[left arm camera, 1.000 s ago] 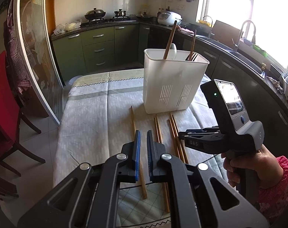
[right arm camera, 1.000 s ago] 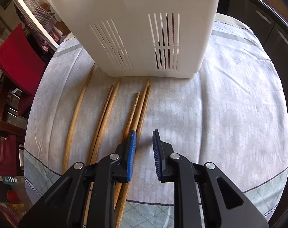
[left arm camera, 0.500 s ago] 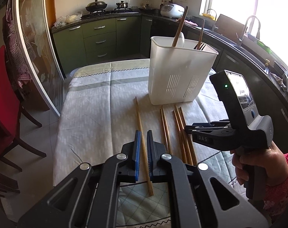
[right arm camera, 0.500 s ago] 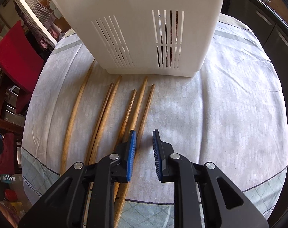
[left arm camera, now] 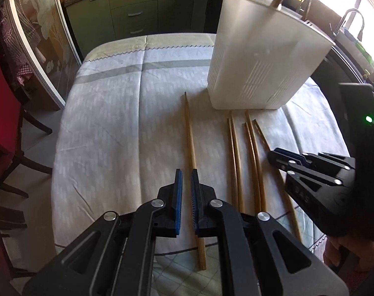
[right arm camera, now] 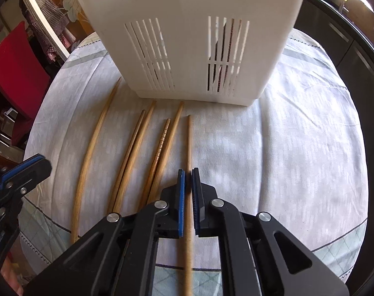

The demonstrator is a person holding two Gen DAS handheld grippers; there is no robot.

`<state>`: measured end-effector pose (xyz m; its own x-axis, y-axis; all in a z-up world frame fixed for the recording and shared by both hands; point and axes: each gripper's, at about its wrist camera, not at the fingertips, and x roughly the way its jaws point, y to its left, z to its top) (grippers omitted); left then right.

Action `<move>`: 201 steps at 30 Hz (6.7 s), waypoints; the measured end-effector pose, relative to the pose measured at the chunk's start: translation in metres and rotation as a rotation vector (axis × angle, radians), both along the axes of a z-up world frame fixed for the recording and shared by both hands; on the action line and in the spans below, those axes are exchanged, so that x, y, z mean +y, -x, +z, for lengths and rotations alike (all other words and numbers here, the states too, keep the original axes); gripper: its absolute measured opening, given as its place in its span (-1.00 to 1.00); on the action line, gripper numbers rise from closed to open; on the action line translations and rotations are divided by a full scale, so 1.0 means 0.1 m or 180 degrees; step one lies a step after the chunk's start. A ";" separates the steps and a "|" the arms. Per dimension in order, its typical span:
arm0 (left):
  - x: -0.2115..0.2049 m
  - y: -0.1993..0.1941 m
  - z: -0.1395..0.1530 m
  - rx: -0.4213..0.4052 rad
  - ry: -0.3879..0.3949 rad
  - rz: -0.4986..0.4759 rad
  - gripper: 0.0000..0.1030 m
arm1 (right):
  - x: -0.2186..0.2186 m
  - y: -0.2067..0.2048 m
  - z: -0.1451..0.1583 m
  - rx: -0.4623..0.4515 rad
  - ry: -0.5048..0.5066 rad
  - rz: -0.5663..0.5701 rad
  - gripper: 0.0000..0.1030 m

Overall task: Organize utensils
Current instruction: 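Grasp a wooden chopstick with the right tool while the left tool holds another, then raise both held chopsticks above the white holder with both tools, then open both tools to drop the chopsticks into the white holder, then lower the left tool to a wooden chopstick and close on it, then lower the right tool onto a wooden chopstick and close while the left tool holds its chopstick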

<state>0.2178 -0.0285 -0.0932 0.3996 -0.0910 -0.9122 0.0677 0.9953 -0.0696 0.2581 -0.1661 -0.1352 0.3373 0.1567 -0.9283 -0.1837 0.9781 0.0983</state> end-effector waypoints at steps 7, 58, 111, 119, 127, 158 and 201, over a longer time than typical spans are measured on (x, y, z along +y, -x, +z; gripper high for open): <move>-0.02 -0.43 -0.27 0.0273 0.0012 0.0112 -0.85 | -0.28 0.07 0.05 0.0016 -0.0263 -0.0076 -0.88; -0.07 1.18 1.21 -0.1259 0.0146 -0.0417 -0.89 | -1.10 1.78 1.58 -0.1566 -0.0808 0.0310 -0.87; -0.44 0.33 1.64 -0.2038 0.0143 -0.0307 -0.57 | -1.20 0.06 2.97 -0.2434 -0.1101 -0.0239 -0.87; -0.26 0.44 1.14 -0.1347 0.0149 -0.0383 -0.57 | -0.88 -0.34 2.30 -0.1898 -0.0735 -0.0106 -0.87; -0.19 0.48 0.74 -0.0952 0.0178 -0.0345 -0.49 | -0.72 -0.34 1.92 -0.1671 -0.0625 -0.0014 -0.72; -0.44 -0.21 -0.25 0.0245 -0.0062 -0.0240 -0.31 | -1.70 1.42 0.71 -0.1017 -0.0940 -0.0209 -0.06; -0.14 0.82 0.89 -0.1347 0.0194 -0.0393 -0.88 | -0.78 0.36 0.41 -0.0122 -0.0950 0.0091 -0.11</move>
